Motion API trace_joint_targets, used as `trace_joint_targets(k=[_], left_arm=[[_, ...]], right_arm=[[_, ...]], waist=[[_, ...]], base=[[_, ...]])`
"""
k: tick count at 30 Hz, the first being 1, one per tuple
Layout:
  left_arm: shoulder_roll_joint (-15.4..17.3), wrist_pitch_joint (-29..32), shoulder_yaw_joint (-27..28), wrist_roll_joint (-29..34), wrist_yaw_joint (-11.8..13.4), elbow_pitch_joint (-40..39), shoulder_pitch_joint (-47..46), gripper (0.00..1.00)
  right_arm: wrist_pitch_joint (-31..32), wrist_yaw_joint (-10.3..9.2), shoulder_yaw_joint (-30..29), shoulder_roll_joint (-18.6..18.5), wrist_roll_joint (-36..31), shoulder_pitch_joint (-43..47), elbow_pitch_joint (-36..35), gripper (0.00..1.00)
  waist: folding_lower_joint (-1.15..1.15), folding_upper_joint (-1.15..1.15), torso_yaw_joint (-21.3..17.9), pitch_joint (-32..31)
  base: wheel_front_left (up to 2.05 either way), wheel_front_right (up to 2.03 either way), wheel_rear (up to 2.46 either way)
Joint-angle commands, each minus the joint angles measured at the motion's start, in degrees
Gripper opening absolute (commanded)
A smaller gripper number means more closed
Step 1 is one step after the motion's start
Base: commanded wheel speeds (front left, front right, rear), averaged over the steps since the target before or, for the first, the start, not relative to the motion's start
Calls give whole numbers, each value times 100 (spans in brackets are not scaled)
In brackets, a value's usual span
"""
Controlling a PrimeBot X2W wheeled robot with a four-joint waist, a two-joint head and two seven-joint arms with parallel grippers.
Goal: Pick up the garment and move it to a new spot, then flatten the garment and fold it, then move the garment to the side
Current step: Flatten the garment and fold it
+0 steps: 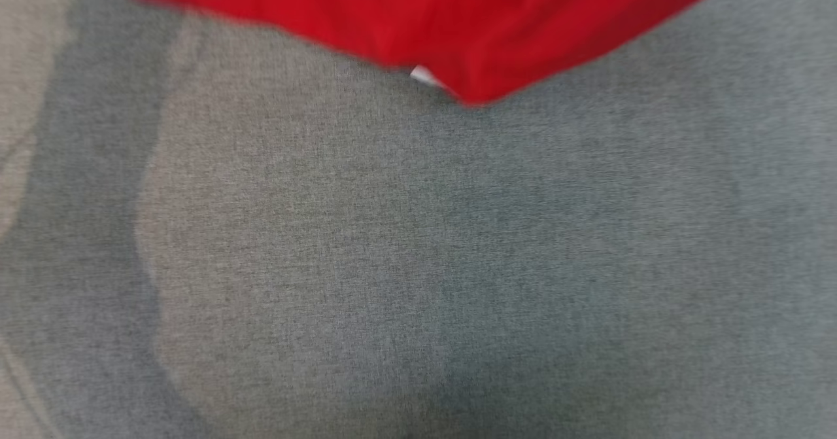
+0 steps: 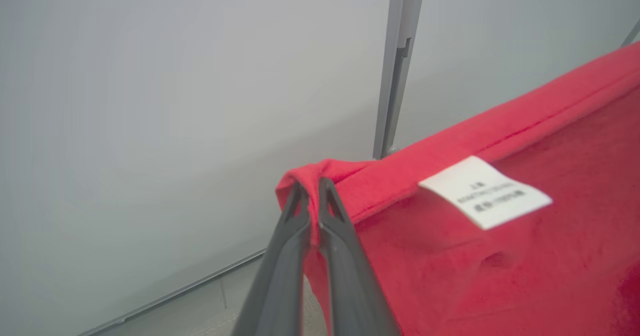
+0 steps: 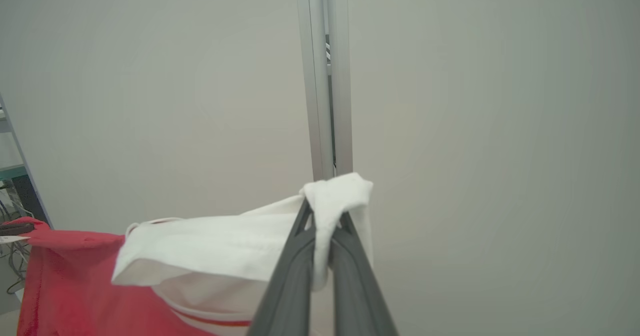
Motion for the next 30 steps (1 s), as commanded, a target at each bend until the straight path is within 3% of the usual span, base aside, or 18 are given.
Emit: trace_joint_targets(k=[1,11,17,24,30], left_arm=[[-7,-178,-109,99,-7,194,-375,0],[-241,-1553,-556,357,-3,1448,-2214,0],[-507,-2067,-886,35,-3,2168,-2541,0],[-393,-1972,-1552,-553,-3,2522,-2264,0],[-109,-1503,-2428,-1235,-4,2160,-1524,0]], right_arm=[[-183,2,11,-23,-34,-368,158,0],[-994,0,136,-28,-780,-2456,1358,0],[-1095,0,256,141,-1113,-2995,1610,0],[-1088,1,898,222,-902,-2611,1601,0],[-940,1,1646,28,-454,-1757,1331,0]], waist=[[0,0,54,387],[0,0,118,788],[0,0,189,785],[0,0,125,763],[0,0,90,468]], base=[[0,0,0],[0,0,0],[0,0,0],[0,0,0],[0,0,0]])
